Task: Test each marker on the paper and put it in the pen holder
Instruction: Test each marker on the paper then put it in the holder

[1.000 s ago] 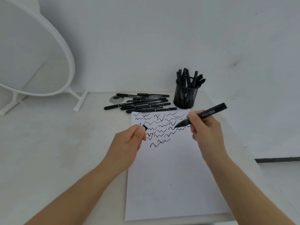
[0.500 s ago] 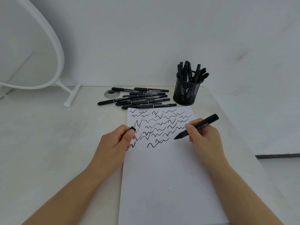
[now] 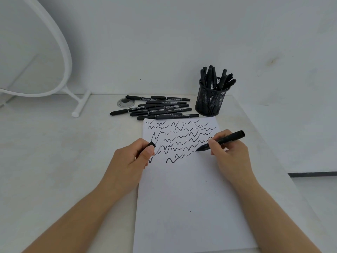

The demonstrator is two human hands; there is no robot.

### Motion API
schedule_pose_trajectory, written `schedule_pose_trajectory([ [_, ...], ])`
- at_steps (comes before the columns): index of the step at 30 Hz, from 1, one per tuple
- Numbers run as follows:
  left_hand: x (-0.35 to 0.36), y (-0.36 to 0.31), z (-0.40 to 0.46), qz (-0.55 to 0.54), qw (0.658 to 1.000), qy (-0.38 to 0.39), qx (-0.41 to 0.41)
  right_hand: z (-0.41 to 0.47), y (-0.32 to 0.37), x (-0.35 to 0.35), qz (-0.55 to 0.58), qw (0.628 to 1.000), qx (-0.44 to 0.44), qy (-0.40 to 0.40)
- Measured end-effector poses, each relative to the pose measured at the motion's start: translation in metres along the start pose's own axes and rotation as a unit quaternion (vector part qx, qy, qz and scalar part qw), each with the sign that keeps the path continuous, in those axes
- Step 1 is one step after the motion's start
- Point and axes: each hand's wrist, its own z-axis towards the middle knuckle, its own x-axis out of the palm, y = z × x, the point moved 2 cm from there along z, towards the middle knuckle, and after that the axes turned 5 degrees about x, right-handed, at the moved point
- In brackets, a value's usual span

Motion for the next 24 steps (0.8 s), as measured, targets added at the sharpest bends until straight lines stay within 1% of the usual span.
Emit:
schedule_pose_trajectory([
  [3,0.0,-0.001,0.0,0.0,1.0,0.002,-0.001,0.001,-0.001,-0.003,-0.005,1.0,0.013,-0.019],
  [6,0.0,-0.002,0.0,0.004,1.0,0.002,-0.005,0.0,0.001,-0.007,-0.037,0.998,0.01,-0.052],
  [9,0.0,-0.002,0.0,-0.004,1.0,0.002,-0.01,-0.003,0.006,-0.011,-0.053,0.992,-0.029,-0.112],
  [11,0.001,-0.002,-0.001,-0.01,1.0,0.013,-0.008,-0.006,0.012,-0.013,-0.032,0.987,-0.064,-0.147],
  [12,0.002,-0.002,-0.002,-0.009,1.0,0.021,-0.007,-0.006,0.014,-0.013,-0.011,0.986,-0.072,-0.15],
  [14,0.004,-0.001,-0.002,-0.007,0.999,0.033,-0.008,-0.006,0.017,-0.011,0.034,0.989,-0.06,-0.13],
  [16,0.005,0.002,-0.002,-0.006,0.999,0.037,-0.012,-0.005,0.021,-0.01,0.075,0.992,-0.009,-0.097],
  [17,0.006,0.002,-0.002,-0.007,0.999,0.039,-0.013,-0.003,0.023,-0.009,0.117,0.99,0.027,-0.073],
  [18,0.006,0.002,-0.002,-0.008,0.999,0.042,-0.013,-0.002,0.026,-0.008,0.177,0.981,0.065,-0.038],
  [20,0.006,0.002,-0.003,-0.006,0.999,0.052,-0.015,0.0,0.032,-0.004,0.296,0.945,0.137,0.035],
  [21,0.006,0.002,-0.003,-0.005,0.998,0.057,-0.013,-0.001,0.034,0.0,0.336,0.925,0.164,0.06],
  [22,0.007,0.002,-0.003,-0.003,0.998,0.062,-0.011,-0.003,0.036,0.005,0.364,0.911,0.179,0.074],
  [24,0.007,0.0,-0.003,0.007,0.998,0.07,-0.006,-0.009,0.034,0.015,0.393,0.9,0.174,0.069],
])
